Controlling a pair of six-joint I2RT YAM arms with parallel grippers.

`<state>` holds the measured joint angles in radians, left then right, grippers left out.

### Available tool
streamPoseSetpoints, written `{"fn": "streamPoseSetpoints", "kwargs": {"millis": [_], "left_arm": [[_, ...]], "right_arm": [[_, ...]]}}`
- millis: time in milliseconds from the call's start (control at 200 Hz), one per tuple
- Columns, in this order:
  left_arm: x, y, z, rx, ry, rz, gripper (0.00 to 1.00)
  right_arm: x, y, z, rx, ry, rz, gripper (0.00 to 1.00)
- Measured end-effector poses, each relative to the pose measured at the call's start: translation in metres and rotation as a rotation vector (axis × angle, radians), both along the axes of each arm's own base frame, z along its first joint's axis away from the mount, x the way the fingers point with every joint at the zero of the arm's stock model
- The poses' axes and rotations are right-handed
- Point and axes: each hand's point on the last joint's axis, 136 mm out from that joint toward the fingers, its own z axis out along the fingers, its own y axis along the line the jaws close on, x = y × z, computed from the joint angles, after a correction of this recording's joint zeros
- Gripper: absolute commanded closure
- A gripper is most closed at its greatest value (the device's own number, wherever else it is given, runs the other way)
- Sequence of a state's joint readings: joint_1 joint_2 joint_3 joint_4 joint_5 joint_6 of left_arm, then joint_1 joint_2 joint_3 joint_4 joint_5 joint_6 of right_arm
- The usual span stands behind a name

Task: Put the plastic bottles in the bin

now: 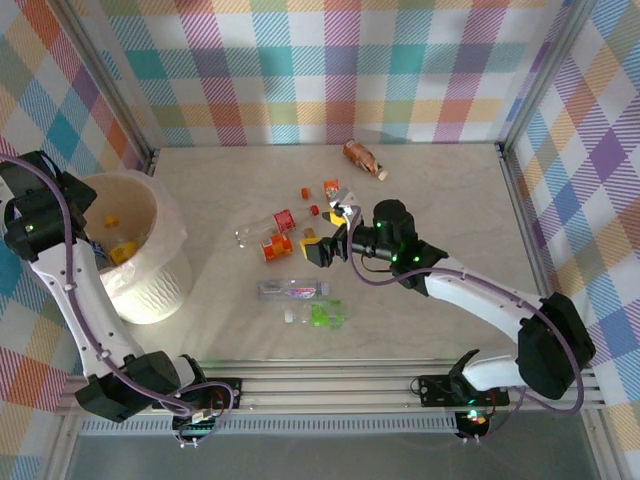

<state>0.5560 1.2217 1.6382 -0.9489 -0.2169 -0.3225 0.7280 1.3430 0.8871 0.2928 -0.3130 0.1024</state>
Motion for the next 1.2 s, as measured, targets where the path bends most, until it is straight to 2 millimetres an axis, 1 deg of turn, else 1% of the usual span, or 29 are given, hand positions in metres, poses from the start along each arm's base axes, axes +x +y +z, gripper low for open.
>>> {"fn": "streamPoseSetpoints", "kwargs": {"millis": [80,225,370,445,540,620,740,830,910,1010,1200], "left_arm": [[0.01,-0.024,0.007,-0.047,-0.068,-0.093,0.0],[0.03,-0.084,0.019,-0.154,-0.194,-0.318,0.0],[0.052,-0.136,0.026,-0.271,-0.287,-0.509,0.0],[0.065,-0.172,0.023,-0.334,-0.301,-0.624,0.0],[0.076,-0.215,0.017,-0.409,-0.3,-0.748,0.0],[0.082,-0.245,0.011,-0.458,-0.296,-0.824,0.0],[0.087,-0.282,0.0,-0.515,-0.273,-0.905,0.0],[0.089,-0.302,-0.005,-0.546,-0.253,-0.941,0.0],[0.092,-0.312,-0.009,-0.565,-0.243,-0.954,0.0],[0.094,-0.312,-0.013,-0.569,-0.231,-0.931,0.0],[0.096,-0.307,-0.015,-0.55,-0.23,-0.902,0.0]], "right_arm": [[-0.004,0.0,-0.01,-0.035,0.01,0.025,0.0],[-0.019,0.0,-0.028,-0.106,0.028,0.095,0.0],[-0.037,-0.001,-0.049,-0.185,0.05,0.176,0.0],[-0.048,-0.003,-0.062,-0.236,0.064,0.219,0.0],[-0.06,-0.009,-0.079,-0.303,0.084,0.261,0.0],[-0.067,-0.015,-0.091,-0.355,0.088,0.292,0.0],[-0.077,-0.021,-0.11,-0.442,0.074,0.335,0.01],[-0.085,-0.024,-0.132,-0.525,0.062,0.372,0.01],[-0.092,-0.026,-0.151,-0.6,0.056,0.406,0.01],[-0.099,-0.029,-0.173,-0.68,0.053,0.454,0.03],[-0.107,-0.038,-0.206,-0.807,0.023,0.538,0.06]]}}
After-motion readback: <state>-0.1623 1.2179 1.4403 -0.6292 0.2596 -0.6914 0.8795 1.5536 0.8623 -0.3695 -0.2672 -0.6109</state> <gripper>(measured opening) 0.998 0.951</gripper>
